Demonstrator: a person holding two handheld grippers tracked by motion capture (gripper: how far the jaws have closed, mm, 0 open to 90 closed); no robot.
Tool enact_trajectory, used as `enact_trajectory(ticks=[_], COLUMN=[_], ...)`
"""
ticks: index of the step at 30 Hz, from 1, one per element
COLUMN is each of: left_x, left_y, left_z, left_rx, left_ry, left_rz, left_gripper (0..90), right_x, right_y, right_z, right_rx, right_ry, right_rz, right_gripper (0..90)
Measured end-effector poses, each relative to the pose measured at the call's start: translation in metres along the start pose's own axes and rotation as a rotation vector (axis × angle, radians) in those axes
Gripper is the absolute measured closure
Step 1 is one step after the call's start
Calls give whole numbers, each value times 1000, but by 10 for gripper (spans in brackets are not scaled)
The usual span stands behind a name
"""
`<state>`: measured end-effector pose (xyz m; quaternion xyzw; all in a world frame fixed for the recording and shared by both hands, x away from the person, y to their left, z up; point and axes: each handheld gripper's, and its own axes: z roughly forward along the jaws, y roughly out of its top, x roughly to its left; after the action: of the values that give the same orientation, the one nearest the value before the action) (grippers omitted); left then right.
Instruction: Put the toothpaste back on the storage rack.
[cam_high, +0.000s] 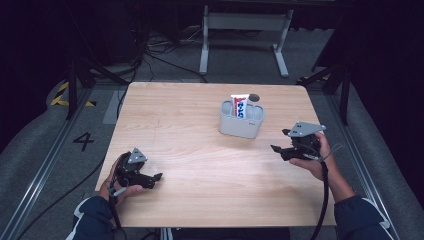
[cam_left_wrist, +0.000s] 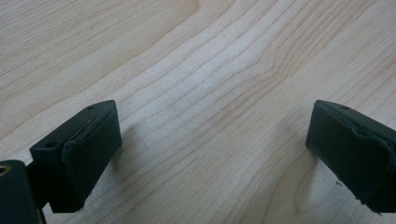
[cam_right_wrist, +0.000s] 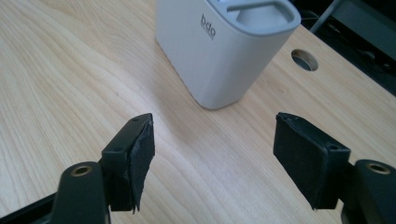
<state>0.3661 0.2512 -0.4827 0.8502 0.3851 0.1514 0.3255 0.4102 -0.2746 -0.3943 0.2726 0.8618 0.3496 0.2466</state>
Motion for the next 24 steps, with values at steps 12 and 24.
enact_trajectory(ticks=[12, 24], left_x=[0, 1], left_y=[0, 0], left_z=[0, 0], left_rx=[-1, 2], left_ry=[2, 3], left_rz=[3, 8], left_gripper=[37, 36], right_x=[5, 8], right_y=[-39, -77], right_z=[-7, -16], right_rx=[22, 27], right_ry=[-6, -29], right_rz=[20, 85], right_gripper=[274, 250])
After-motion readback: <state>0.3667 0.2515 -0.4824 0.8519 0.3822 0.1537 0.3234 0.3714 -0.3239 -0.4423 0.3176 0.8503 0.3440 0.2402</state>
